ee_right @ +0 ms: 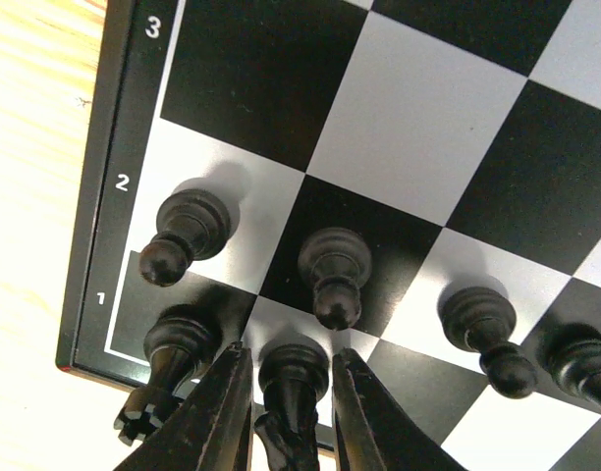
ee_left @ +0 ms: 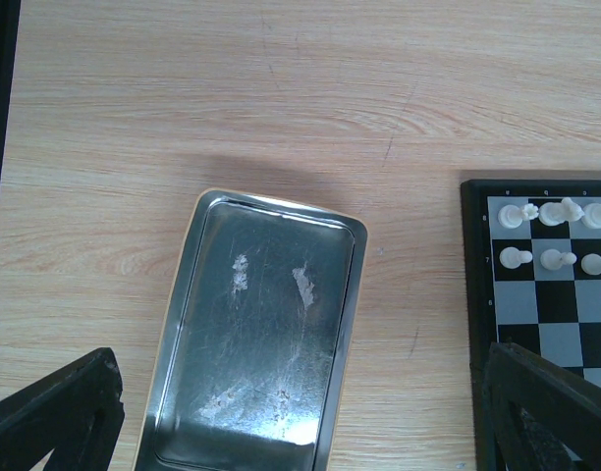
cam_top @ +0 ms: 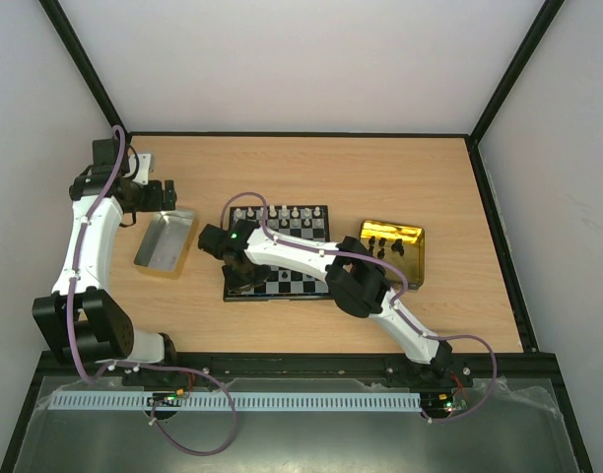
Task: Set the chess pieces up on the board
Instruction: Place the chess piece on the chessboard.
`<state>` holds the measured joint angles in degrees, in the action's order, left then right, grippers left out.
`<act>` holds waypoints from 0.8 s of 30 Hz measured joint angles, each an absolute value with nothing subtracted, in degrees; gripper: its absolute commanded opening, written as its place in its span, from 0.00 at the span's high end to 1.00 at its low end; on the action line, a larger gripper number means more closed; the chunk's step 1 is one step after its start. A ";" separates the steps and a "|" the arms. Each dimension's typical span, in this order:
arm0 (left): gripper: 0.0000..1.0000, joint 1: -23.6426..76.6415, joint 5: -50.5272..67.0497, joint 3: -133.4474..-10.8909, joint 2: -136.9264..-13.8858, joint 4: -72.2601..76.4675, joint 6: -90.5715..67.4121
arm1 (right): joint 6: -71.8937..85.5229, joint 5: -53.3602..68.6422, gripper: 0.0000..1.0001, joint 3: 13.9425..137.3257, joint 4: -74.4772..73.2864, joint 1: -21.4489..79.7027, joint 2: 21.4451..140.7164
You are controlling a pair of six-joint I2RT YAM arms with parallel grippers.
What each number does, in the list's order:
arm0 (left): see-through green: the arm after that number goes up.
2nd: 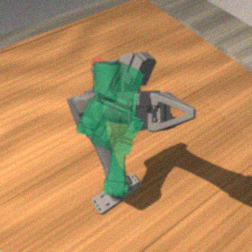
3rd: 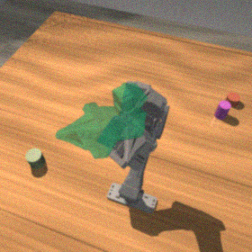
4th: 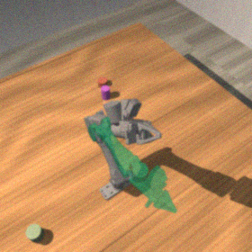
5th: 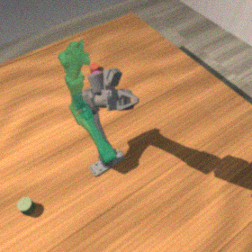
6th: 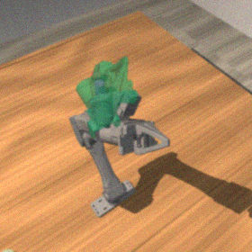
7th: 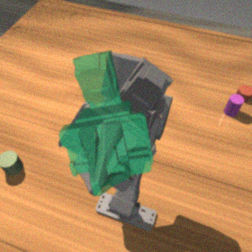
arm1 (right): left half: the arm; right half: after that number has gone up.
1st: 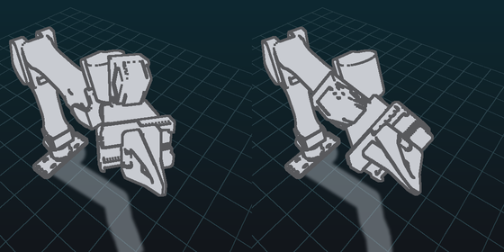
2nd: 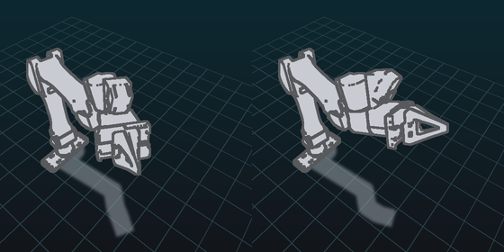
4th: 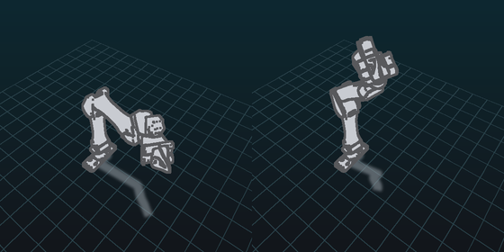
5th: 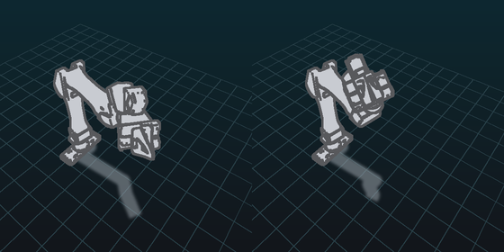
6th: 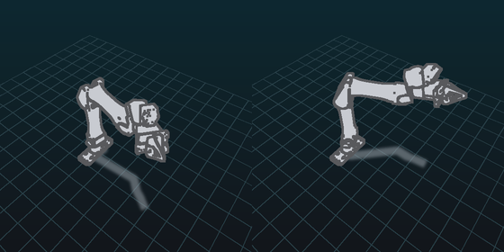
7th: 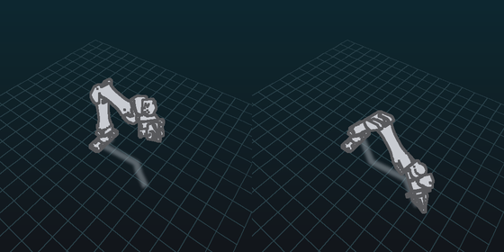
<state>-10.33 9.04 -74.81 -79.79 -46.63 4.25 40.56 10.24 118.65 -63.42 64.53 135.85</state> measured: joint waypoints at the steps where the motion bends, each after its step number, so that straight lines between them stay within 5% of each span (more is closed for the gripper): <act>1: 0.00 -10.31 9.04 -74.81 -79.79 -46.63 4.25 | 40.56 10.24 0.79 118.78 -63.44 64.53 135.85; 24: 0.01 -10.33 9.45 -74.81 -79.79 -46.63 4.25 | 40.53 10.13 0.78 119.98 -64.42 64.53 135.76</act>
